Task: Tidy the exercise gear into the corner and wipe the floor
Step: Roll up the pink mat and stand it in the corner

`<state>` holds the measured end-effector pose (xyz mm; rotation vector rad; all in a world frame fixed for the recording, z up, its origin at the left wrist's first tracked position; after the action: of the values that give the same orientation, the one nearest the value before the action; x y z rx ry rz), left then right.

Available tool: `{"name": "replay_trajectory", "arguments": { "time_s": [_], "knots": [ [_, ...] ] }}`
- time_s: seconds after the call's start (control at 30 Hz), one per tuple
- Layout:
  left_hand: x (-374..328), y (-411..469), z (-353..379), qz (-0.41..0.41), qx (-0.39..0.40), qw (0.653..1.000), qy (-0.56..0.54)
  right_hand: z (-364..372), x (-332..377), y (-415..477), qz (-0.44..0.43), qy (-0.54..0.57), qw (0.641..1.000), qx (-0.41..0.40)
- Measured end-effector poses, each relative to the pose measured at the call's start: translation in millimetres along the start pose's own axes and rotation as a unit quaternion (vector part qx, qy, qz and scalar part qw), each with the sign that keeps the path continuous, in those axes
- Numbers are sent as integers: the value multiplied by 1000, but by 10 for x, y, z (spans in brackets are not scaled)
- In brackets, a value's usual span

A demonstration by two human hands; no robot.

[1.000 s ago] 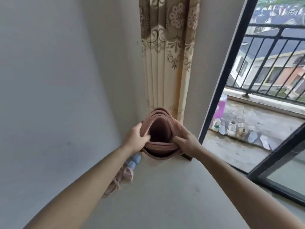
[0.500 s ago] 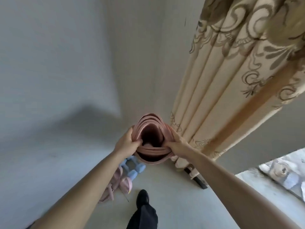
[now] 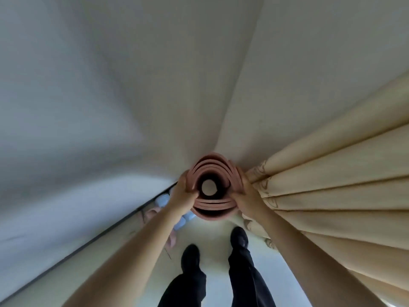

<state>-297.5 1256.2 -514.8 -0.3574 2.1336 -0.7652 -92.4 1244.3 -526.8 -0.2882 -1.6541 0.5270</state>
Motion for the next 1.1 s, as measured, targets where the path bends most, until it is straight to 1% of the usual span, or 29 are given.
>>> {"name": "replay_trajectory", "arguments": {
  "time_s": [0.13, 0.23, 0.33, 0.4, 0.53, 0.63, 0.7, 0.77, 0.9, 0.97, 1.03, 1.1],
  "knots": [
    [259, 801, 285, 8, -17, 999, 27, -128, -272, 592, -1, 6, 1000, -15],
    [171, 1083, 393, -19, -56, 998, 33, -240, -491, 952, 5, 11, 999, -48],
    [204, 1281, 542, 0, -88, 994, 60, -258, -691, 1199, -8, -1, 999, -48],
    [289, 1292, 643, 9, -96, 993, 66, -227, -772, 1284, -3, 5, 999, -32],
    [407, 1151, 705, -9, -109, 990, 85, -223, -772, 1268, -8, 8, 1000, -10],
    [302, 956, 594, -12, -120, 987, 103, -292, -600, 1200, -12, -37, 999, 5],
    [160, 766, 457, -13, -150, 979, 139, -349, -393, 1123, -25, -61, 998, -3],
    [-5, 492, 256, -19, -195, 963, 183, -361, -90, 1014, -53, -80, 995, -20],
    [-362, -248, -300, 26, -311, 919, 242, -187, 837, 646, -151, -130, 980, -14],
    [-497, -736, -636, 40, -388, 882, 264, -6, 1329, 418, -221, -146, 964, -4],
    [-547, -1264, -981, 39, -463, 842, 274, 274, 1773, 184, -287, -141, 947, 35],
    [-512, -1837, -1312, 29, -531, 797, 288, 635, 2153, -72, -349, -163, 920, 79]
  ]
}}
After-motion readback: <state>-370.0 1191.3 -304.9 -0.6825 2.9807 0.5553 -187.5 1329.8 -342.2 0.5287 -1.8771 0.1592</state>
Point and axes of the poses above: each hand's wrist, its own y-axis towards the middle knuckle, its own z-axis out of the palm, x = y × z, the point moved 2 cm from there along y, towards the middle knuckle, and after that the axes turned 14 degrees about y, right-handed, at the moved point
